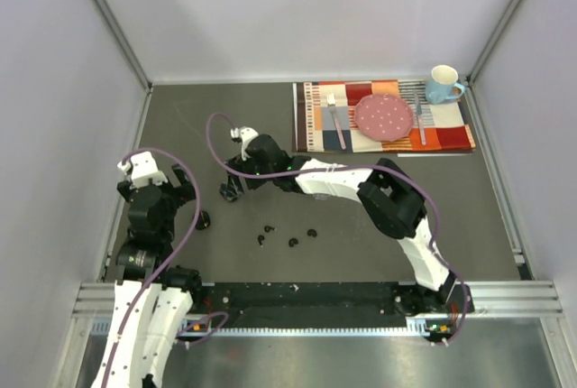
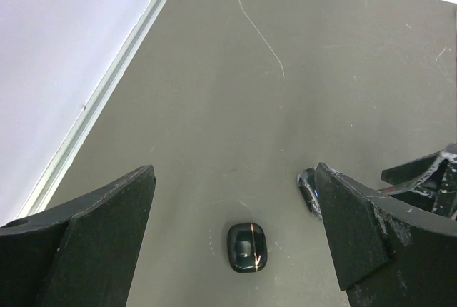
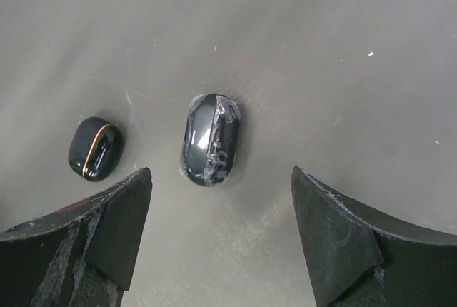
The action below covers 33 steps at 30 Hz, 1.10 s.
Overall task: Insert the wireless bluetooth earbuds into the charging case
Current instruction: Pick up the charging case at the center of the board.
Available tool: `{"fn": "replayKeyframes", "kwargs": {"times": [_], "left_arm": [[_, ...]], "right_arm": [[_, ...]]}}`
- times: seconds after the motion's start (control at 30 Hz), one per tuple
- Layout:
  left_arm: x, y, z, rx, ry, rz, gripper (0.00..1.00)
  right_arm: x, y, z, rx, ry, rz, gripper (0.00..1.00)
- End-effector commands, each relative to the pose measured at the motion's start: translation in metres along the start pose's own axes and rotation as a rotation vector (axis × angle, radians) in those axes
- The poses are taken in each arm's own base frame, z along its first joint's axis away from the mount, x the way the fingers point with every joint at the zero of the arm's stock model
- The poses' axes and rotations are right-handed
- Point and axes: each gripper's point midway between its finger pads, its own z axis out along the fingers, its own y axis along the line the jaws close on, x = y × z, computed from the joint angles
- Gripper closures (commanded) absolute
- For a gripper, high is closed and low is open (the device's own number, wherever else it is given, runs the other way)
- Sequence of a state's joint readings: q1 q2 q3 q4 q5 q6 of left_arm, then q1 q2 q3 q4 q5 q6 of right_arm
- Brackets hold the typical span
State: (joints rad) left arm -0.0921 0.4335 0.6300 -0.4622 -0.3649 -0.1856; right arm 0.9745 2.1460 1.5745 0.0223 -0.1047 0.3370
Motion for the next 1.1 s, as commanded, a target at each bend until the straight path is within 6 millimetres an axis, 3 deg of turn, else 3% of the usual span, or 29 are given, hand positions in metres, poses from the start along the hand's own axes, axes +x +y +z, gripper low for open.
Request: {"fn": "replayKeyframes", "kwargs": {"times": [0.0, 0.4, 1.07], "left_arm": [[-0.024, 0.006, -0.008, -0.026, -0.077, -0.04, 0.01], [-0.025, 0.007, -0.01, -0.028, -0.089, -0.045, 0.01], [-0.026, 0.008, -0.012, -0.028, -0.094, -0.044, 0.01]], "right_arm": [[-0.007, 0.023, 0.012, -0.056, -0.005, -0.01, 0.22], [0.019, 0.037, 0.037, -0.049, 0.057, -0.077, 0.26], [0.037, 0.008, 0.058, 0.106, 0.085, -0.111, 0.37]]}}
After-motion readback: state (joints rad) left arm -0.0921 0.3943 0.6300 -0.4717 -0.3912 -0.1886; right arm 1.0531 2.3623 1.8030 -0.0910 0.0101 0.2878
